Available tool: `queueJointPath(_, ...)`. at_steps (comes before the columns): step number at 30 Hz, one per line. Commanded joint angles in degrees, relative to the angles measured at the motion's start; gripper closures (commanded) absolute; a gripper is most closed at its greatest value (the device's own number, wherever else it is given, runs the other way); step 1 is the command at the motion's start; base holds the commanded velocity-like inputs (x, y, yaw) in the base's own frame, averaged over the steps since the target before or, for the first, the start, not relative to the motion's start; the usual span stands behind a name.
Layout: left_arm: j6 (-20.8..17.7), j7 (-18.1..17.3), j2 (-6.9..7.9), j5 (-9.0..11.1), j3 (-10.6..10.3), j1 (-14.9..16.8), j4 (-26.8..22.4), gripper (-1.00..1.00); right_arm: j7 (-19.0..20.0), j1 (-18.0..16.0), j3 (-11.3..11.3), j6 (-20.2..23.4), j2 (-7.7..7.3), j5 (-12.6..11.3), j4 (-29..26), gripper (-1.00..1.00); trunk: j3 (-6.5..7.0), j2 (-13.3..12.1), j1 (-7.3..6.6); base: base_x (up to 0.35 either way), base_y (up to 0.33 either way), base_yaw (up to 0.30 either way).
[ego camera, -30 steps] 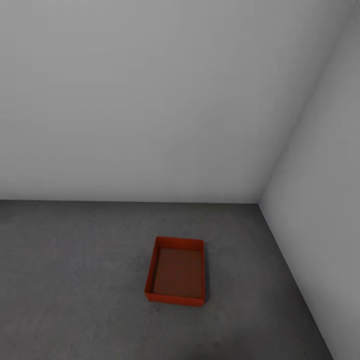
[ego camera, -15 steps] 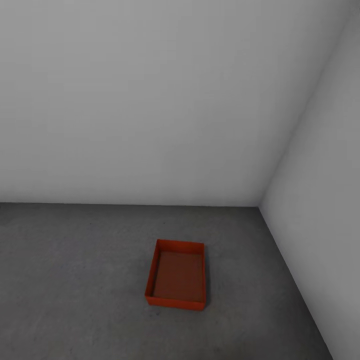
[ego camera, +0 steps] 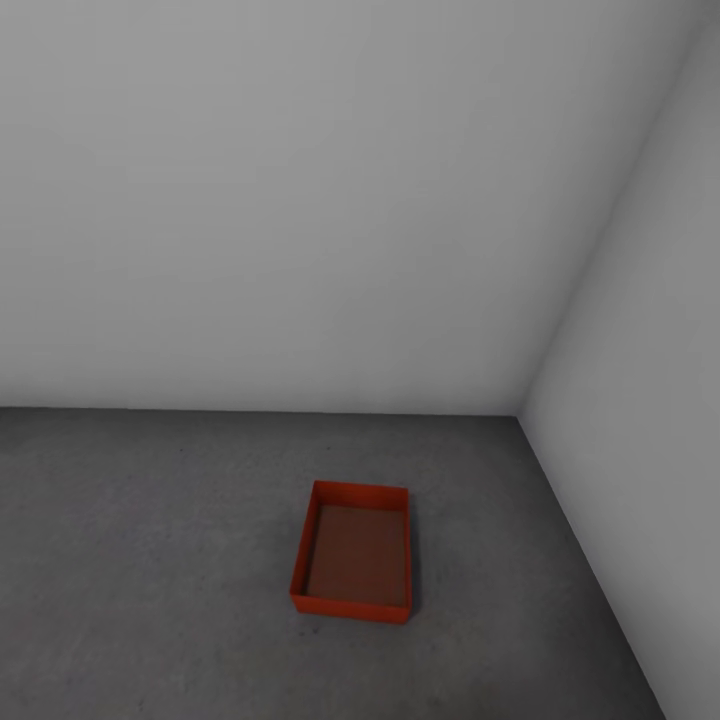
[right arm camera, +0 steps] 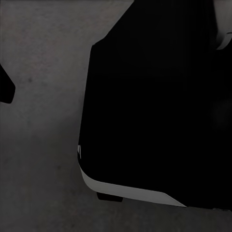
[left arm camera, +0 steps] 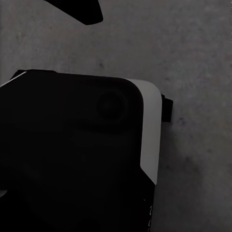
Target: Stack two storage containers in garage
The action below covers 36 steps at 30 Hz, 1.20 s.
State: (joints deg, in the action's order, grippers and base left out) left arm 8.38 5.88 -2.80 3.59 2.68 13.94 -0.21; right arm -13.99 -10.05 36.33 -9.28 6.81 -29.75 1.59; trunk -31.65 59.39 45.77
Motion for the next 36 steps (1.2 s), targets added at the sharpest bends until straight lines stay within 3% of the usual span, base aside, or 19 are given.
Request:
queueJointPath(1, 0.2, 0.0, -0.02, 0.4, 0.2, 0.0, 0.1, -1.00, 0.0, -0.1, 0.5, -0.2, 0.05, -0.6, 0.2, -1.00, -0.05, 0.0, 0.00, 0.000, 0.000, 0.000)
queueJointPath(13, 0.2, 0.0, 0.05, 0.4, 0.2, 0.0, 0.0, -1.00, 0.0, -0.1, 0.5, -0.4, 0.08, -0.6, 0.2, -1.00, -0.01, 0.0, 0.00, 0.000, 0.000, 0.003)
queueJointPath(36, 0.2, 0.0, 0.07, 0.4, 0.2, 0.0, 0.0, -1.00, 0.1, -0.1, 0.5, -0.5, 0.09, -0.8, 0.3, -1.00, 1.68, 0.0, 0.00, 0.000, 0.000, 0.063)
